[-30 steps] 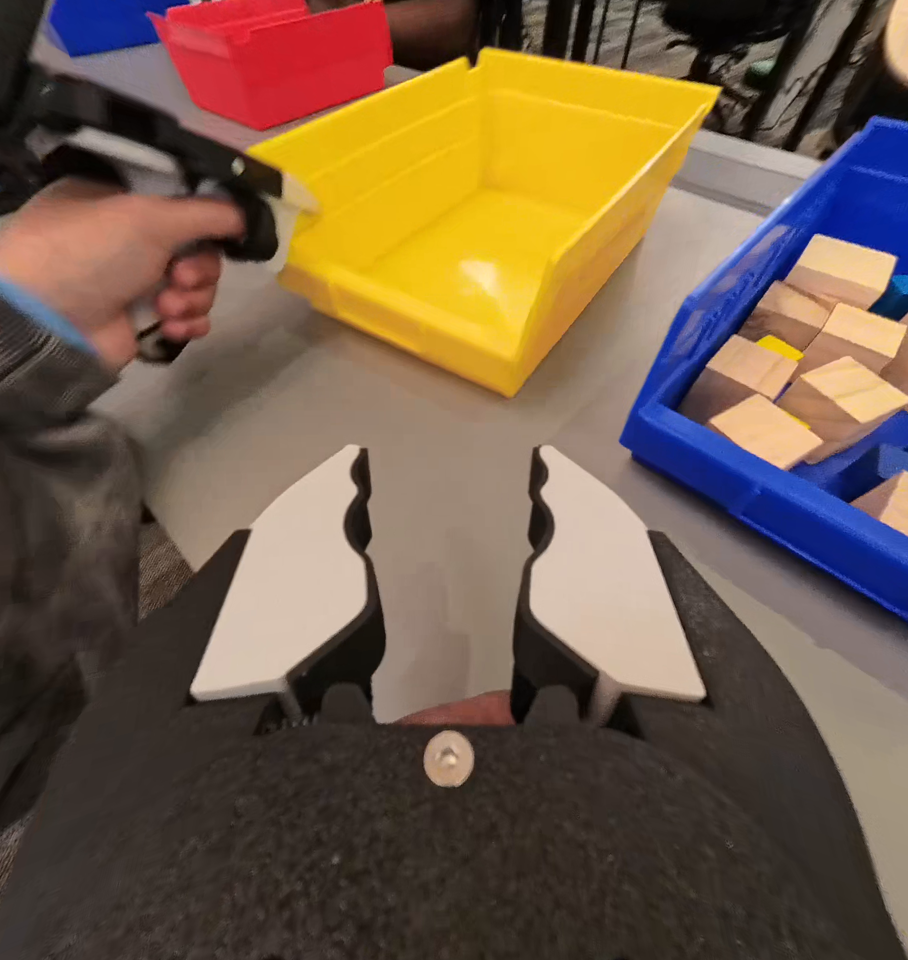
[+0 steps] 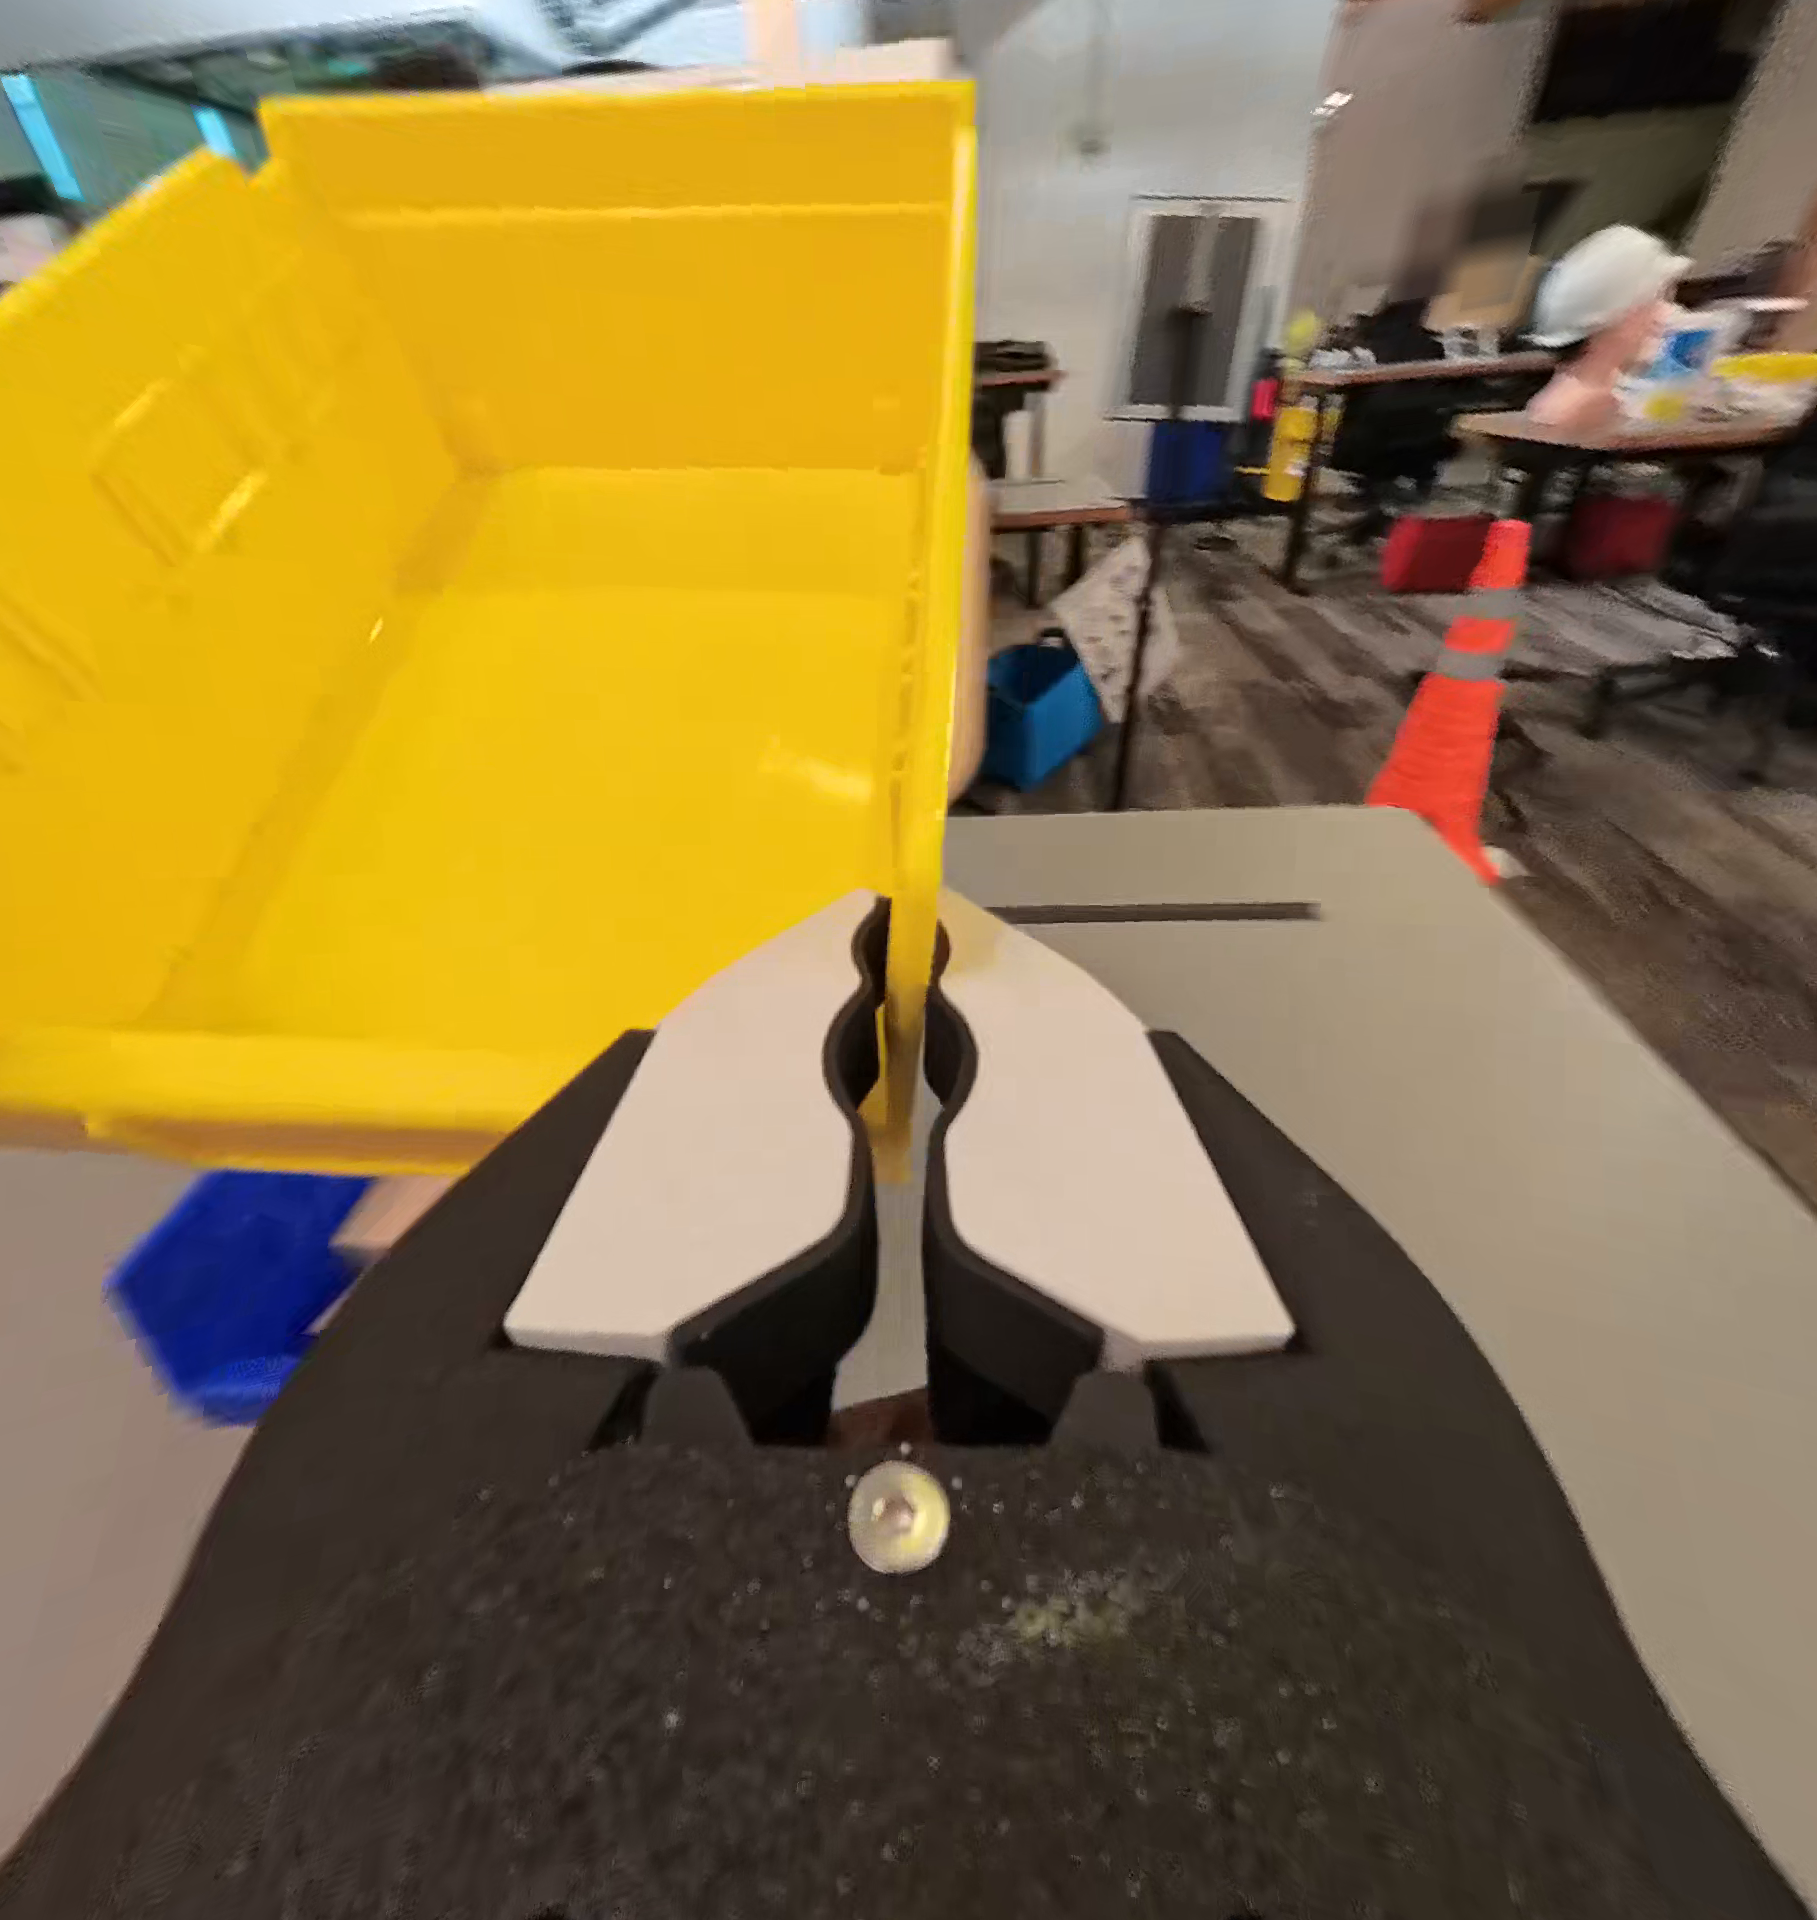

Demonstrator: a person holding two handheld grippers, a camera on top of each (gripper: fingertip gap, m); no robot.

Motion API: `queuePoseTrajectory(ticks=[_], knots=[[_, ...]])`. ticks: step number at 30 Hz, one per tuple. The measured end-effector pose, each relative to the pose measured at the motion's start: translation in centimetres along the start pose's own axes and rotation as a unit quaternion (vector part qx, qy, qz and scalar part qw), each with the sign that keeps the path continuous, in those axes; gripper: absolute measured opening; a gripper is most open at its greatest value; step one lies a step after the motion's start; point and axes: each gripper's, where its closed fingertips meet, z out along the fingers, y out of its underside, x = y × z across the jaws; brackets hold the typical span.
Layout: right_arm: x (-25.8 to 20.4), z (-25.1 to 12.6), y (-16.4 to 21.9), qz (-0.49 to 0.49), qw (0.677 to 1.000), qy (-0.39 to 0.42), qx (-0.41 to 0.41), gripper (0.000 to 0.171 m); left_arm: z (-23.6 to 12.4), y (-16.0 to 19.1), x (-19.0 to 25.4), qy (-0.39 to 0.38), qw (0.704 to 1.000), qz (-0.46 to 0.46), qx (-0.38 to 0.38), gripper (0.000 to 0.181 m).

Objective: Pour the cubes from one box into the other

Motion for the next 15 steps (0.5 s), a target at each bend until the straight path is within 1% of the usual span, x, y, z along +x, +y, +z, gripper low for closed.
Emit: queuePoseTrajectory(ticks=[1, 3, 5, 7, 9, 11, 12, 14, 15], knots=[[3.7, 0.0, 0.2, 0.004, 1.0, 0.019, -0.003, 0.002, 1.5, 0.9, 3.4, 0.016, 1.0, 0.006, -0.009, 0.004], [10.5, 0.2, 1.8, -0.015, 0.998, 0.056, -0.021, 0.003, 4.0, 3.9, 9.8, 0.04, 0.998, 0.025, -0.031, 0.005], [15.7, 0.7, 4.2, -0.051, 0.996, 0.065, -0.043, 0.003, 6.2, 7.7, 14.8, 0.054, 0.996, 0.017, -0.065, 0.005], [20.0, 0.9, 7.1, -0.061, 0.993, 0.074, -0.069, 0.002, 7.8, 11.4, 18.9, 0.071, 0.991, 0.003, -0.111, 0.005], [23.4, 1.2, 11.0, -0.035, 0.989, 0.077, -0.119, 0.002, 9.2, 14.4, 22.0, 0.08, 0.985, 0.003, -0.152, 0.005], [25.7, 1.6, 14.2, -0.003, 0.987, 0.075, -0.145, 0.002, 10.1, 17.0, 24.0, 0.08, 0.98, 0.009, -0.18, 0.005], [26.5, 1.8, 15.6, -0.002, 0.984, 0.075, -0.16, 0.002, 10.5, 18.1, 24.7, 0.079, 0.979, 0.013, -0.19, 0.006], [27.6, 2.0, 16.8, -0.033, 0.979, 0.084, -0.182, 0.003, 10.9, 19.9, 25.7, 0.084, 0.975, 0.005, -0.206, 0.007], [28.1, 2.2, 17.0, -0.049, 0.978, 0.092, -0.183, 0.005, 11.1, 20.1, 26.1, 0.087, 0.977, 0.003, -0.196, 0.007]])
